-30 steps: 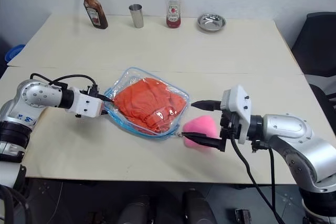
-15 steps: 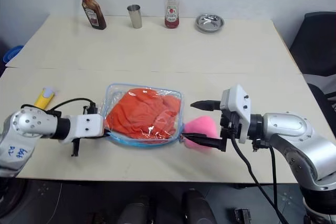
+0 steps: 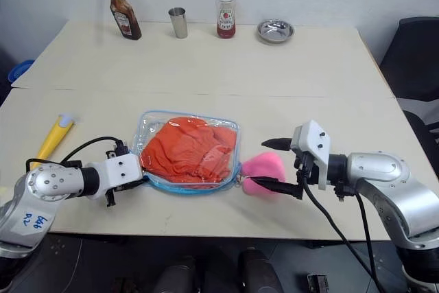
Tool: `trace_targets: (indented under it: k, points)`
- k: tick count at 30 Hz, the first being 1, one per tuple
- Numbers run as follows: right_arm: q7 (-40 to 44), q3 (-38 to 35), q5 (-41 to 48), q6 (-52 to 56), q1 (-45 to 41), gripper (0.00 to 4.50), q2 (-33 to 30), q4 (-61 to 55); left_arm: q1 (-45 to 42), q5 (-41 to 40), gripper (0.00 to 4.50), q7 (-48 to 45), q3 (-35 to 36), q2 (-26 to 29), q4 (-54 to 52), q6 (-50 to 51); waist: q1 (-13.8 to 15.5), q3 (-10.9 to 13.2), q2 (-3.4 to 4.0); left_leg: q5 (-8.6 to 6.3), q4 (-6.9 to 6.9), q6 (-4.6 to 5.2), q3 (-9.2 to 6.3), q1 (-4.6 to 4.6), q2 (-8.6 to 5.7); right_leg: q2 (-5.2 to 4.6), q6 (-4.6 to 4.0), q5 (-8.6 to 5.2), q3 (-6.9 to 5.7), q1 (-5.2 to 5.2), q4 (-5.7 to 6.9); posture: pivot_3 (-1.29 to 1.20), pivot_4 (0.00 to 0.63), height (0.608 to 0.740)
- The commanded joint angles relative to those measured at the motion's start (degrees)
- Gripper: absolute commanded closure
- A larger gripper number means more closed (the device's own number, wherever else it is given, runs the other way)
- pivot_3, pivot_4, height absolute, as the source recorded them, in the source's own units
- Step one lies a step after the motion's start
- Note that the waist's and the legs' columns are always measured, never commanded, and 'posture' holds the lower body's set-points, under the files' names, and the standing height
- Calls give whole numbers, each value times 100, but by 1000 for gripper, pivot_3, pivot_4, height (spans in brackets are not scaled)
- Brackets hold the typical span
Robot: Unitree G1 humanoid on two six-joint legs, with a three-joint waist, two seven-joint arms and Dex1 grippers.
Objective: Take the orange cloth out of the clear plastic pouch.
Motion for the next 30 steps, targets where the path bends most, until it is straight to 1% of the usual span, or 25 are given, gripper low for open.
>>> trace_targets:
  k: [1,3,5,8,11,13,15,16,21,24,26,30]
  points:
    - [-632,-673,261,346,312,0,214,-126,124,-606,1845,-74,487,-252,-126,330,3,0,-1,0,0,0,0,-1,0,0,0,0,0,0,1,0,150,740]
    - [-1021,-911,533,681,517,0,458,-198,174,-1172,1845,-395,902,-284,-373,360,-1,-1,-2,1,2,-1,0,-3,0,0,0,0,0,-1,1,0,150,740]
    - [-1302,-1023,731,897,687,0,680,-260,365,-1655,1845,-827,1302,-131,-576,261,-9,-1,-3,3,1,-9,-1,-3,4,3,0,0,-3,-1,0,0,150,740]
    - [-1621,-923,792,1064,912,0,957,-274,658,-2176,1845,-1450,1886,165,-590,68,-21,-1,-2,16,-4,-34,0,-2,4,4,0,0,0,-2,-2,0,150,740]
    - [-1832,-747,802,1143,1007,0,1205,-222,664,-2841,1845,-1829,2267,316,-574,237,-17,-1,-1,15,-6,-31,0,3,4,4,0,0,0,0,-1,0,150,740]
    - [-1953,-613,763,1183,1006,377,1360,-145,561,-3087,1828,-1929,2396,369,-570,177,-18,-1,-2,8,-6,-18,0,5,2,2,0,0,1,2,-2,0,150,740]
    - [-1978,-511,736,1159,1006,892,1452,-114,343,-2941,1828,-1756,2274,456,-421,25,-18,0,-1,6,-6,-16,-1,5,1,2,0,0,0,2,-3,0,150,740]
    - [-1979,-498,760,1145,998,1258,1485,-115,219,-2974,1828,-1695,2209,469,-378,51,-16,0,-1,6,-6,-16,-1,5,1,2,0,0,0,1,-2,0,150,740]
    - [-1976,-568,918,1155,953,3018,1510,-171,-331,-3697,1828,-1476,1975,368,-599,580,-15,-1,-2,6,-6,-16,-1,3,0,1,0,0,1,2,-4,0,150,740]
    - [-1888,-697,1046,1075,925,3942,1455,-245,-509,-3653,1828,-1328,1635,385,-658,563,-25,-1,-2,7,-8,-17,-1,4,1,4,0,0,1,1,-3,0,150,740]
    - [-1494,-748,995,809,974,4481,1202,-471,-588,-3574,1828,-1272,1399,388,-655,494,-32,-1,-1,7,-9,-17,-1,4,1,6,0,0,2,1,-3,0,150,740]
    - [-673,-606,519,143,1011,4481,536,-679,-868,-3549,1828,-1131,1046,343,-575,439,-8,1,0,6,-7,-16,0,3,-1,6,0,0,3,1,-6,0,150,740]
